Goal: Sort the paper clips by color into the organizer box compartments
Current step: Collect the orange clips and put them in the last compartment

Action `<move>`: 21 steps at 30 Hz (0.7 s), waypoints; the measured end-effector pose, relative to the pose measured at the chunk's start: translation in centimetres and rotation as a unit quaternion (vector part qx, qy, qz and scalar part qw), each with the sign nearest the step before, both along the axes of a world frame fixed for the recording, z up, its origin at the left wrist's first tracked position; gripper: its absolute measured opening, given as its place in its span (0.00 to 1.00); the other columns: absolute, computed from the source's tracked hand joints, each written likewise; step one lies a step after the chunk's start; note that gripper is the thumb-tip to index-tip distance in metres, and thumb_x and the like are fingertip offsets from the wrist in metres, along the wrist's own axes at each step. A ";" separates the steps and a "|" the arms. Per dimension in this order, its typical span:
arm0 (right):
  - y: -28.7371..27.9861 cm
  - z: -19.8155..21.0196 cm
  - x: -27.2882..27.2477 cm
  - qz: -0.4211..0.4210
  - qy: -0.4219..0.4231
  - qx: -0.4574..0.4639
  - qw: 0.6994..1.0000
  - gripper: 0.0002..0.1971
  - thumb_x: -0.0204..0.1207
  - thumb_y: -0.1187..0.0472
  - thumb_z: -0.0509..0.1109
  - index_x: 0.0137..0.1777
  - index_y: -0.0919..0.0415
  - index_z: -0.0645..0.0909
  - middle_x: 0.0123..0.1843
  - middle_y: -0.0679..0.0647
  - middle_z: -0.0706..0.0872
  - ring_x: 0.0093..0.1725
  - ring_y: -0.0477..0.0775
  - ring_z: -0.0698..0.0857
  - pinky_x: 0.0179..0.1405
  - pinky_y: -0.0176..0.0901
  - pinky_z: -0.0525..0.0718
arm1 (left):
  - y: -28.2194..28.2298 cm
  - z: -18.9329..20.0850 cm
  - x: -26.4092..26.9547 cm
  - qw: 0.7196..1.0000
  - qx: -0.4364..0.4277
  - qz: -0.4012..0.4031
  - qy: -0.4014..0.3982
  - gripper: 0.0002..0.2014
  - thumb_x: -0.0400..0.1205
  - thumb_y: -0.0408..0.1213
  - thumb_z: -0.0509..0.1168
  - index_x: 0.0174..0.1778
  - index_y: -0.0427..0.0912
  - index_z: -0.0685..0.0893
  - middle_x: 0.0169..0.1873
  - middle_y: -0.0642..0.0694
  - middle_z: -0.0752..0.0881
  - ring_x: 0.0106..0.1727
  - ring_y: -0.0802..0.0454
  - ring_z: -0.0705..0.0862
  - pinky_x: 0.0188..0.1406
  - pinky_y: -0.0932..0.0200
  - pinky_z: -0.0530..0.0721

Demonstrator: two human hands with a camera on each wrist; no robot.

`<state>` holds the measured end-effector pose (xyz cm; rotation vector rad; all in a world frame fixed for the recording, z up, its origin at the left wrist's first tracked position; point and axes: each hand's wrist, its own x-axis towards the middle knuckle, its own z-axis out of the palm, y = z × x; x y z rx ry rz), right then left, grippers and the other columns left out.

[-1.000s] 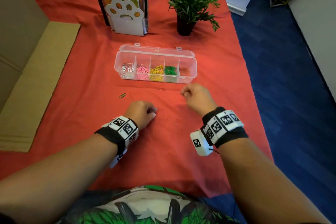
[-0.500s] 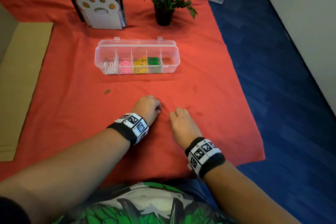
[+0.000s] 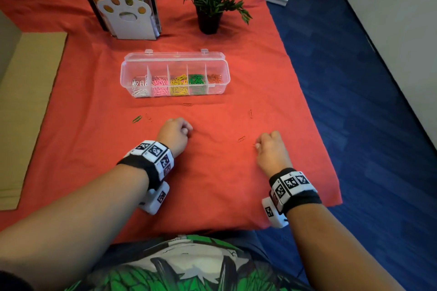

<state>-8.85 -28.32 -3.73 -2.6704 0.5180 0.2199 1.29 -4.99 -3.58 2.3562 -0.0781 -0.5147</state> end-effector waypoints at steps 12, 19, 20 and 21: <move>2.3 -0.4 1.1 0.029 0.038 0.033 0.998 0.09 0.77 0.67 0.58 0.55 0.65 0.73 0.56 0.64 0.78 0.53 0.66 0.81 0.55 0.54 0.79 | 3.2 0.3 3.2 0.983 -0.059 0.177 0.000 0.14 0.84 0.33 0.49 0.52 0.39 0.82 0.55 0.33 0.85 0.36 0.46 0.79 0.39 0.57 0.75; 1.3 2.4 4.8 -0.312 -0.023 0.524 0.792 0.14 0.75 0.73 0.51 0.33 0.60 0.70 0.29 0.54 0.70 0.26 0.50 0.71 0.21 0.36 0.70 | 4.8 0.7 3.3 0.981 0.139 0.106 -0.085 0.14 0.78 0.32 0.59 0.57 0.42 0.82 0.54 0.36 0.86 0.56 0.35 0.83 0.53 0.50 0.79; 1.1 2.9 5.0 -0.327 -0.031 0.557 0.763 0.13 0.74 0.72 0.50 0.33 0.60 0.71 0.29 0.53 0.70 0.26 0.50 0.70 0.21 0.36 0.68 | 5.1 0.6 3.2 0.979 0.148 0.097 -0.101 0.16 0.77 0.29 0.59 0.59 0.42 0.82 0.55 0.36 0.85 0.56 0.35 0.83 0.54 0.49 0.80; 0.8 2.9 5.3 -0.337 -0.029 0.571 0.748 0.12 0.74 0.70 0.51 0.33 0.60 0.71 0.27 0.51 0.69 0.25 0.48 0.69 0.21 0.35 0.66 | 5.3 0.5 3.1 0.978 0.152 0.092 -0.113 0.18 0.75 0.28 0.59 0.60 0.42 0.82 0.56 0.36 0.85 0.57 0.35 0.82 0.55 0.49 0.80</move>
